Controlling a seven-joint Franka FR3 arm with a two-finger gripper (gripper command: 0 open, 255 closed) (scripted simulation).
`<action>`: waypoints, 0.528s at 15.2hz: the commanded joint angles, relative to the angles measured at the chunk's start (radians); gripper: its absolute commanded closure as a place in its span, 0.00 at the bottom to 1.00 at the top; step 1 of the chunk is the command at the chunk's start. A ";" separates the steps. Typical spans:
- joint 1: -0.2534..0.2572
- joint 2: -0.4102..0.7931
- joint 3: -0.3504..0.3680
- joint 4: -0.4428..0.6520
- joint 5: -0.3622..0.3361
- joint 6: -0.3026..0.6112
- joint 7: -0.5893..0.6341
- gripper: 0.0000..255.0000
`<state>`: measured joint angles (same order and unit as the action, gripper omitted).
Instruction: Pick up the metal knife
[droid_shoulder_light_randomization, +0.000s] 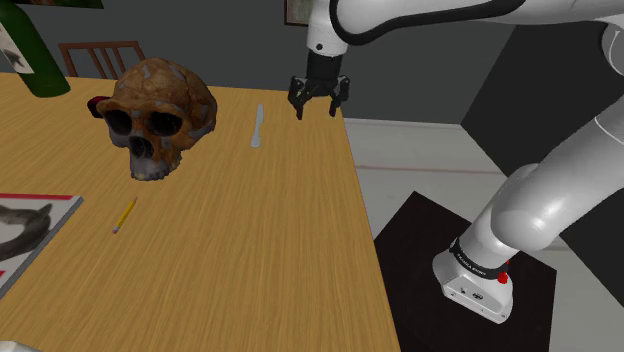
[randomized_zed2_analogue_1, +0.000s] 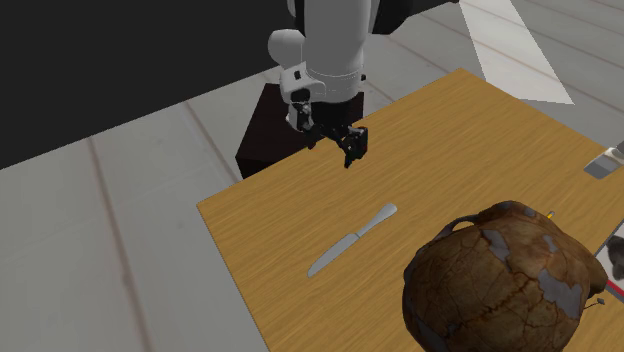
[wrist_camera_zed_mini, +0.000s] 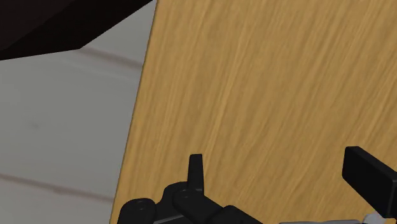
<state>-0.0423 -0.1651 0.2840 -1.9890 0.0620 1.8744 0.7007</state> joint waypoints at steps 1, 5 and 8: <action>0.001 0.068 0.016 0.066 -0.011 0.004 0.067 0.00; 0.014 0.232 0.035 0.242 -0.052 -0.005 0.194 0.00; 0.033 0.361 0.039 0.396 -0.087 -0.028 0.283 0.00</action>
<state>-0.0166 0.1480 0.3216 -1.6495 -0.0113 1.8540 0.9499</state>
